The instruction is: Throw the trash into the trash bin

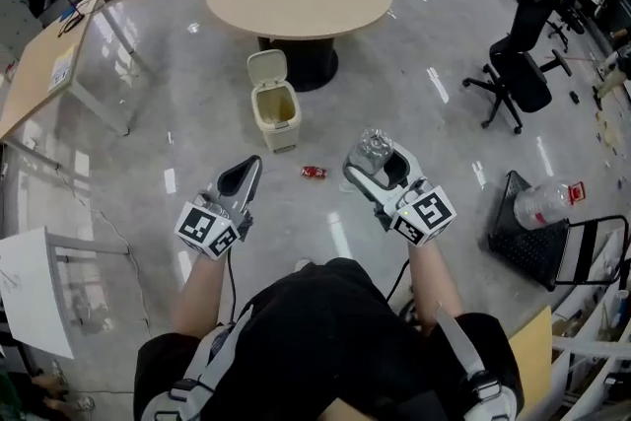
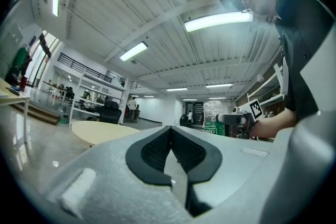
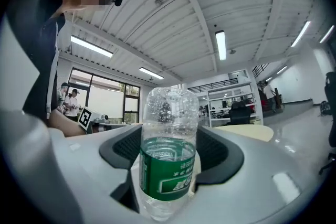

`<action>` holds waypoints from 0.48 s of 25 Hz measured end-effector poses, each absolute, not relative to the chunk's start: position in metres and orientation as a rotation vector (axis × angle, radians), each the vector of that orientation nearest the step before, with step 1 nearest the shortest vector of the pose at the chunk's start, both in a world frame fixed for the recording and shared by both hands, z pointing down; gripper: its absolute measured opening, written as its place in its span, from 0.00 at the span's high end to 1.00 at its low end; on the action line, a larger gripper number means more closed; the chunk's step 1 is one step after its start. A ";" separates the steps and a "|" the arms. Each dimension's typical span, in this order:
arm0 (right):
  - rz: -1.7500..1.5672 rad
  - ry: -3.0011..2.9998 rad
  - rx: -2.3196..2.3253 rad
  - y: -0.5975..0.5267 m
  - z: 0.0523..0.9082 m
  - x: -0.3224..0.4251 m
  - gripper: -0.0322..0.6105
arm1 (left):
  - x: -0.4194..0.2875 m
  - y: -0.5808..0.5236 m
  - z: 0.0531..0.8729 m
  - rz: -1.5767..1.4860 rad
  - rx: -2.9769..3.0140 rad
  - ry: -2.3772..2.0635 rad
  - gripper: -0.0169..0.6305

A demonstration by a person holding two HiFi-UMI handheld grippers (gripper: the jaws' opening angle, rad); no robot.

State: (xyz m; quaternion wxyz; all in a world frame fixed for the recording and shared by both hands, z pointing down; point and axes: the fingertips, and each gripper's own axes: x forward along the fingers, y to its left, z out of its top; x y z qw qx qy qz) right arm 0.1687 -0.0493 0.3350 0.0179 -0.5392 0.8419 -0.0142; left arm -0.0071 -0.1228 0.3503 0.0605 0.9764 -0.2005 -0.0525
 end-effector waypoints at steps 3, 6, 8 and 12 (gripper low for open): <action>-0.045 2.654 -1.577 -0.092 0.332 0.141 0.46 | -0.049 -0.141 0.351 -0.160 2.934 -0.751 0.97; -0.018 2.688 -1.503 -0.129 0.326 0.118 0.46 | -0.081 -0.156 0.355 -0.160 2.914 -0.869 0.97; -0.011 2.707 -1.459 -0.152 0.325 0.105 0.46 | -0.099 -0.165 0.358 -0.155 2.890 -0.934 0.97; -0.048 2.736 -1.382 -0.195 0.336 0.084 0.46 | -0.122 -0.190 0.369 -0.136 2.856 -1.030 0.97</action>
